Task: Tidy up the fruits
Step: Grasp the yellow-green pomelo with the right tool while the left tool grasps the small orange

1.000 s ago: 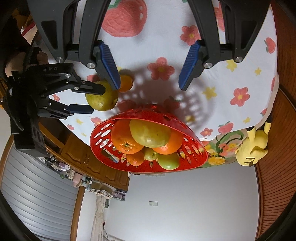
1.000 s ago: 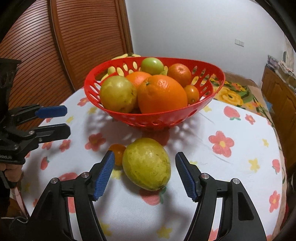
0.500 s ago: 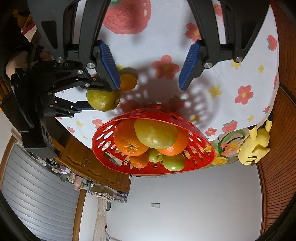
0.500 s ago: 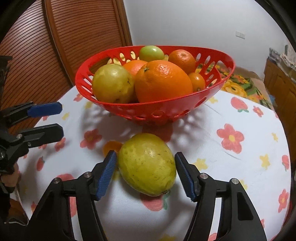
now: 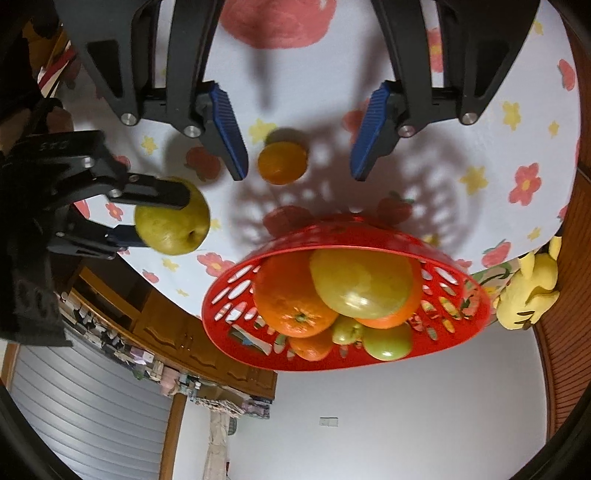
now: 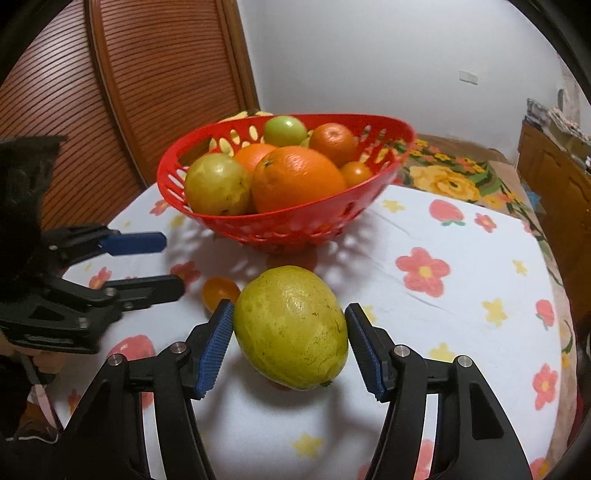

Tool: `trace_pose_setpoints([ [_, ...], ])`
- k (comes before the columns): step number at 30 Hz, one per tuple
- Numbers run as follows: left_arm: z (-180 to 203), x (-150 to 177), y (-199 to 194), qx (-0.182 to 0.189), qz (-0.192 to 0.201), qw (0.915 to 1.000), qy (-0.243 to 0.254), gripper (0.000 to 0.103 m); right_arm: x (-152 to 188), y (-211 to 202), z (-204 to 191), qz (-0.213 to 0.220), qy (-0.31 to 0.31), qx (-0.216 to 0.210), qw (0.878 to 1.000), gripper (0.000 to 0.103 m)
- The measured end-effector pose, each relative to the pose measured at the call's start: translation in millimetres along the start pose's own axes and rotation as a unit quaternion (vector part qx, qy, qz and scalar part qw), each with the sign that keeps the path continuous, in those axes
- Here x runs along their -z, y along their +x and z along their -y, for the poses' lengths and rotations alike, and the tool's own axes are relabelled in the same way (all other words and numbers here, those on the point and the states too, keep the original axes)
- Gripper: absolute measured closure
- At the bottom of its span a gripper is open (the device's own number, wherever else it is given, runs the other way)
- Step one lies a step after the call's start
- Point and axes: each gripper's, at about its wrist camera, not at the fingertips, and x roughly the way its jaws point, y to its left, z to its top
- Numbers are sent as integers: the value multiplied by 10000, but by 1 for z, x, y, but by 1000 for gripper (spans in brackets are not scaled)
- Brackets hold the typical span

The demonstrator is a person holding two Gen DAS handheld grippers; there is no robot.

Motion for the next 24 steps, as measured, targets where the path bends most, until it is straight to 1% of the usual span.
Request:
trace_pose_setpoints([
  [1,1,0,3,34,-25,10000,6,54,1,-3,2,15,16,18,10000,40],
  [2,2,-1,6,94,-57,9999,9,56,2,-5,3,25,26,29,10000,40],
  [4,3,-1,13,133,-146,9998,-12,56,3,-8,5,43,42,41,10000,40],
  [13,4,-4,33,3,-386,9993,-10,57,13,-12,8,64,91,6,9999,40],
  [14,4,-4,34,19,-380,9993,-11,58,14,-12,8,61,87,5,9999,40],
  [15,4,-4,35,56,-383,9992,-16,66,14,-12,8,58,85,5,9999,40],
  [16,4,-4,36,105,-410,9991,-29,68,15,-12,8,52,77,2,10000,40],
  [20,10,-2,35,9,-368,9993,110,70,16,-14,7,54,46,22,10000,40],
  [24,11,-1,28,32,-340,9994,43,70,16,-15,7,64,45,15,10000,40],
])
